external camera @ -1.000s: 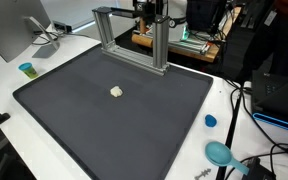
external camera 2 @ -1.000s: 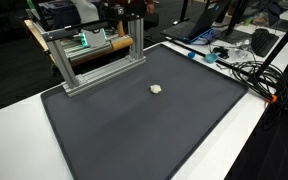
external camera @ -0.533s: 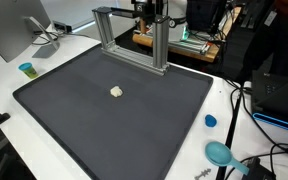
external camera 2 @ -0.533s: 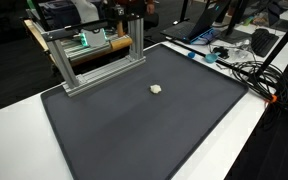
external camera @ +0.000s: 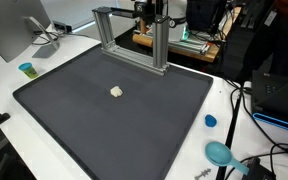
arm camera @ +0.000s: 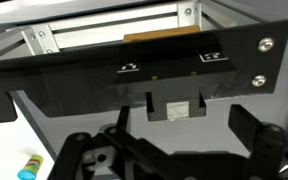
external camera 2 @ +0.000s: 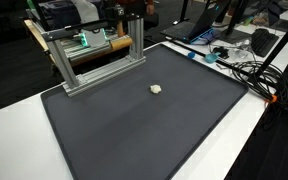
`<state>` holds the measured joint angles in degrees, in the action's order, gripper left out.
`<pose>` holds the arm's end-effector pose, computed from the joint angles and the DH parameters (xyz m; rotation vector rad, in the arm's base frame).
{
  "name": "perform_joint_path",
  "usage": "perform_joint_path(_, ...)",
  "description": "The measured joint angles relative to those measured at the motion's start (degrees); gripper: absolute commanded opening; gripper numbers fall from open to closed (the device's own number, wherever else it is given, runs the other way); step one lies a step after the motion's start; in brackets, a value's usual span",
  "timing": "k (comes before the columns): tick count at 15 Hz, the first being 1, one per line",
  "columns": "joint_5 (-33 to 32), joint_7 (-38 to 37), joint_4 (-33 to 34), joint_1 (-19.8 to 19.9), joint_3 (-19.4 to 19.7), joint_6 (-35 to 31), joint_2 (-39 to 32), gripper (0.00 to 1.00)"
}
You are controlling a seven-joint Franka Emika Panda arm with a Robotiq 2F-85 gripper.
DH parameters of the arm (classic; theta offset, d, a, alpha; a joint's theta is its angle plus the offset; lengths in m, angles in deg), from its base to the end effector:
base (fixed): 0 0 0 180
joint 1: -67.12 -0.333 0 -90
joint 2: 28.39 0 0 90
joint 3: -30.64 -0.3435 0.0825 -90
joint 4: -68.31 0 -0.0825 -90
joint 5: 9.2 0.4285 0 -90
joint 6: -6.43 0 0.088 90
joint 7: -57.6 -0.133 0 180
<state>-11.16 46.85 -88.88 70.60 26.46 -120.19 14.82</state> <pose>0.3651 0.0002 0.4301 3.0516 -0.2635 0.3462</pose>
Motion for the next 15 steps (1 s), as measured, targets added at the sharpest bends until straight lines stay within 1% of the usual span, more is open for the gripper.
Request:
perform_joint_path(3, -0.07, -0.49, -0.02, 0.34, -0.55, 0.36, 0.00, 1.00)
perform_joint_path(15, -0.07, -0.39, -0.12, 0.24, -0.56, 0.36, -1.95, 1.00)
